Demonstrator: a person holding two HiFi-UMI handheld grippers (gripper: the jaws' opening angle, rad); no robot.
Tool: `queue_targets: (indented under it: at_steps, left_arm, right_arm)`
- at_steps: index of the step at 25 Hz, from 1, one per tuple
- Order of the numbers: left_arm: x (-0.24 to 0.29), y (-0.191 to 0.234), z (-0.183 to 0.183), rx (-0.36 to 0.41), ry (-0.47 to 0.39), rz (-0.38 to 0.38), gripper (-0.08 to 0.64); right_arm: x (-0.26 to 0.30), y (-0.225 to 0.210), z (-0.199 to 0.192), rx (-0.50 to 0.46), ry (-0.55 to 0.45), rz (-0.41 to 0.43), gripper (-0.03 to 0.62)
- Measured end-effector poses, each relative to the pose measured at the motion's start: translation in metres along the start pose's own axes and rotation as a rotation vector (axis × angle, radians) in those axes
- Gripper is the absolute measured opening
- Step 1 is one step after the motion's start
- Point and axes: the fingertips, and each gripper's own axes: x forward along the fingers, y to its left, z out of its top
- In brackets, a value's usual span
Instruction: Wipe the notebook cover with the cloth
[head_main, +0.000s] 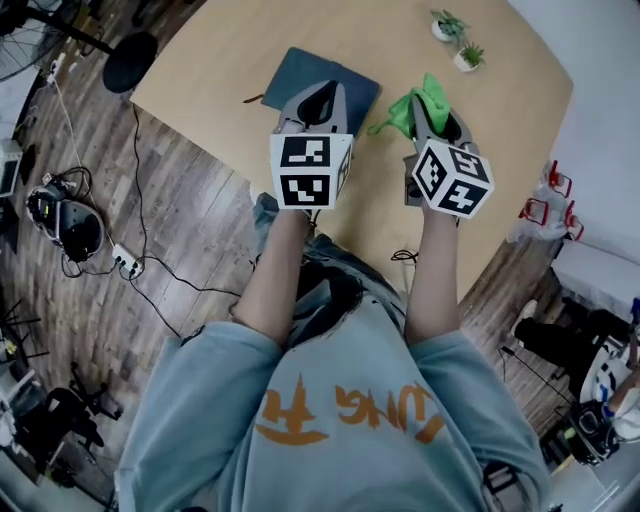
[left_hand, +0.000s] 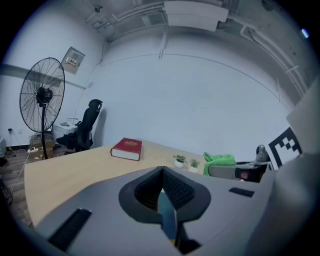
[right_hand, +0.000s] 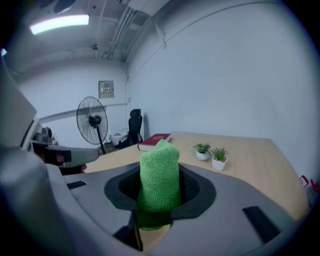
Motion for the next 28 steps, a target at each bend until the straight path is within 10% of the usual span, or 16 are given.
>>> queue_targets:
  at_steps: [14,28]
  left_arm:
    - [-0.058,-0.040,0.164,0.141,-0.362,0.075,0.017]
    - [-0.077,-0.021,0.159,0.078,-0.367,0.070,0.016]
  right_arm:
    - [-0.078,0.015,0.164,-0.150,-0.342,0.070,0.127]
    - [-0.089,0.031,0.177,-0.188,-0.381,0.028,0.129]
